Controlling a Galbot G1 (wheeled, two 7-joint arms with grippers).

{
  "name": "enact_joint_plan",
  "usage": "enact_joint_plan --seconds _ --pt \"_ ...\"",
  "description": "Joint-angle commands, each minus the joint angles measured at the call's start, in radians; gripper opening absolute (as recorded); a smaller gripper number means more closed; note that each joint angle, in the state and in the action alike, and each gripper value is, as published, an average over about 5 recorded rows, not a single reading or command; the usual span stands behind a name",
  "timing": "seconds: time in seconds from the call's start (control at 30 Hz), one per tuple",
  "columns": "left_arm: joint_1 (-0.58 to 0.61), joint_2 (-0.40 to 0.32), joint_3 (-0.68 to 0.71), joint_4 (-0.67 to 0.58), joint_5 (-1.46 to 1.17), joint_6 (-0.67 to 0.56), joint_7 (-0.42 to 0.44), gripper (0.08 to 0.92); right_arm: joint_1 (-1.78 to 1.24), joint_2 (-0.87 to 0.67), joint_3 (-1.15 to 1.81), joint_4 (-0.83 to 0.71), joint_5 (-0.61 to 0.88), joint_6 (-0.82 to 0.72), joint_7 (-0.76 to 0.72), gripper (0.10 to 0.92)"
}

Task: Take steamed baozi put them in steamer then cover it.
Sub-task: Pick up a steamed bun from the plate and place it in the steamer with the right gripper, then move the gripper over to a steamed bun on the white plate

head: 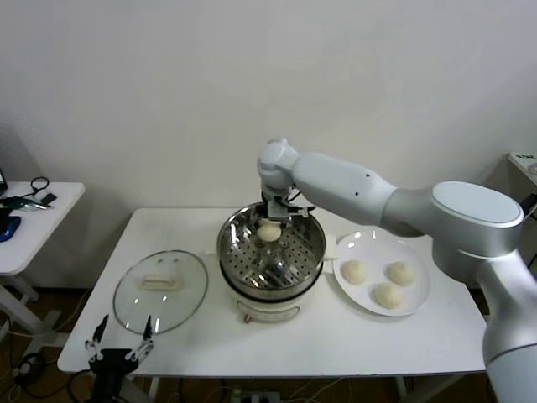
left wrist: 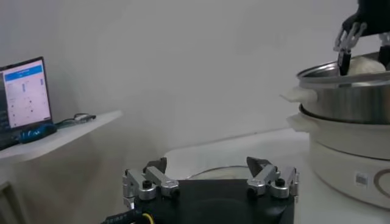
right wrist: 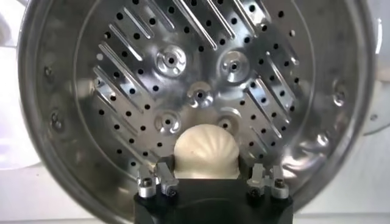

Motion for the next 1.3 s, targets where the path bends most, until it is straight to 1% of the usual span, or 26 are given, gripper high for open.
enact_joint_plan --seconds 0.03,0.1,0.27,0.43,0.5,0.6,0.73,0.8,0.97,1.03,1.13,1.3 --pt "-0.004 -0.002 0.006 0.001 0.007 0.002 0.0 0.823 -0.03 0.006 0.009 -0.007 -0.06 0.001 0.003 0.683" --pt "-0.007 -0.003 0.006 0.002 0.008 0.003 -0.001 0.823 -0.031 0.005 0.011 -0.008 -0.058 -0.003 0.004 0.7" --pt "-0.009 -0.003 0.005 0.002 0.01 0.005 -0.002 0.823 -0.029 0.004 0.016 -0.006 -0.043 -0.01 0.001 0.803" --pt "-0.004 -0.003 0.001 -0.002 0.011 0.005 -0.006 0.823 -0.006 -0.014 0.033 0.013 -0.028 -0.007 -0.012 0.822" --pt "-0.002 -0.003 0.001 -0.004 0.011 0.005 -0.008 0.823 0.02 -0.032 0.032 0.027 0.007 -0.008 -0.023 0.822" --pt "-0.004 -0.003 0.004 -0.004 0.013 0.004 -0.017 0.823 0.07 -0.066 0.018 0.051 0.108 -0.022 -0.045 0.823" --pt "-0.006 -0.001 0.002 -0.006 0.014 0.003 -0.025 0.823 0.186 -0.131 -0.07 0.076 0.364 -0.091 -0.075 0.823" --pt "-0.006 0.001 -0.002 -0.006 0.011 0.002 -0.026 0.823 0.249 -0.177 -0.135 0.09 0.505 -0.161 -0.058 0.823" --pt "-0.018 0.009 -0.031 -0.009 -0.013 0.007 -0.027 0.823 0.383 -0.326 -0.327 0.183 0.816 -0.469 0.1 0.823" --pt "-0.021 0.014 -0.037 -0.01 -0.022 0.009 -0.026 0.823 0.393 -0.377 -0.328 0.194 0.901 -0.583 0.075 0.823" --pt "-0.019 0.021 -0.037 -0.014 -0.027 0.009 -0.024 0.823 0.37 -0.442 -0.303 0.175 0.978 -0.724 0.016 0.823" --pt "-0.017 0.02 -0.028 -0.028 -0.033 0.014 -0.021 0.823 0.294 -0.539 -0.278 0.161 1.099 -0.877 -0.014 0.823"
